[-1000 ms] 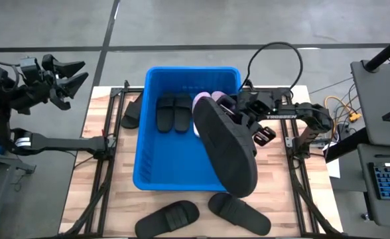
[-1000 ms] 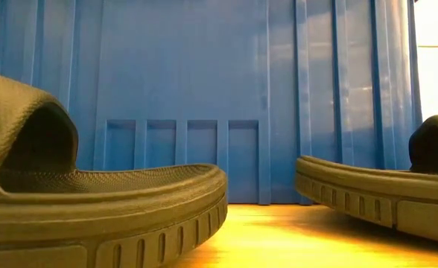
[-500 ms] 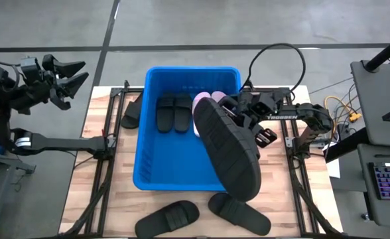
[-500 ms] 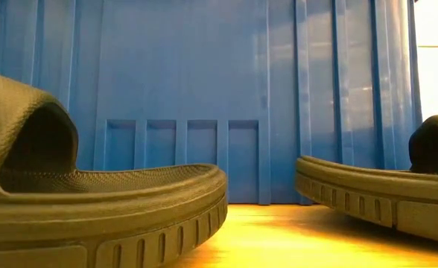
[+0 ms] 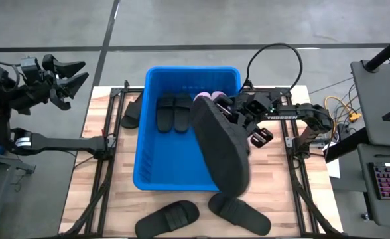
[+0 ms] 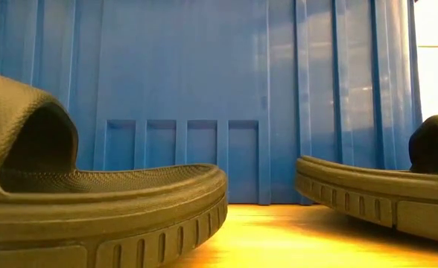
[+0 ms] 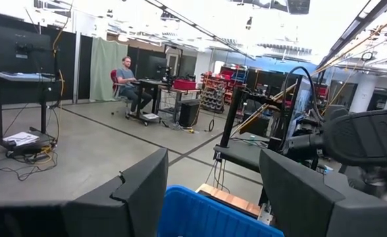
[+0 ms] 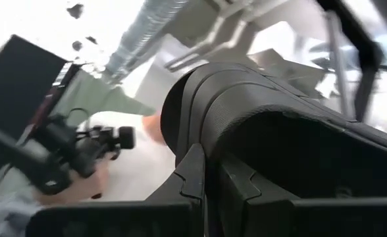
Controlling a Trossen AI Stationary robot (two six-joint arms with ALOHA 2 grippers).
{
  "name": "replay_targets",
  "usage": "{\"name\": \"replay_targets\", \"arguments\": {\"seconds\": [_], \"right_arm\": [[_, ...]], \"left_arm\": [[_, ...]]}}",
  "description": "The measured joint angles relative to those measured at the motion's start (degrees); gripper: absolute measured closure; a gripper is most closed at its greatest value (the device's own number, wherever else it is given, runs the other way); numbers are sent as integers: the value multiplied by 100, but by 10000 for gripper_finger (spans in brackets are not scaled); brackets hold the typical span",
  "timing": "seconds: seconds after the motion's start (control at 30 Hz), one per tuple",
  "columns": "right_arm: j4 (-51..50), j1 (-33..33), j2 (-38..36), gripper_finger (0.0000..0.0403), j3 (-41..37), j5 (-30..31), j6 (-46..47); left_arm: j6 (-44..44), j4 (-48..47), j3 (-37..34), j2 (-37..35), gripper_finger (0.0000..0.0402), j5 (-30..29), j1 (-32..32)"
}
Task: Pick and place slides into bin
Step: Put the black slide into the blue bin
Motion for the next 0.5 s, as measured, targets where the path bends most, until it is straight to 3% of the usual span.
{"name": "replay_targets", "arguments": {"seconds": [0.3, 0.5], "right_arm": [[-2629, -4, -88, 391, 35, 689, -997], [-5176, -7, -98, 391, 403, 2200, -1466]], "left_arm": [[1, -16, 0, 0, 176, 0, 0], [2, -14, 0, 0, 176, 0, 0]]}}
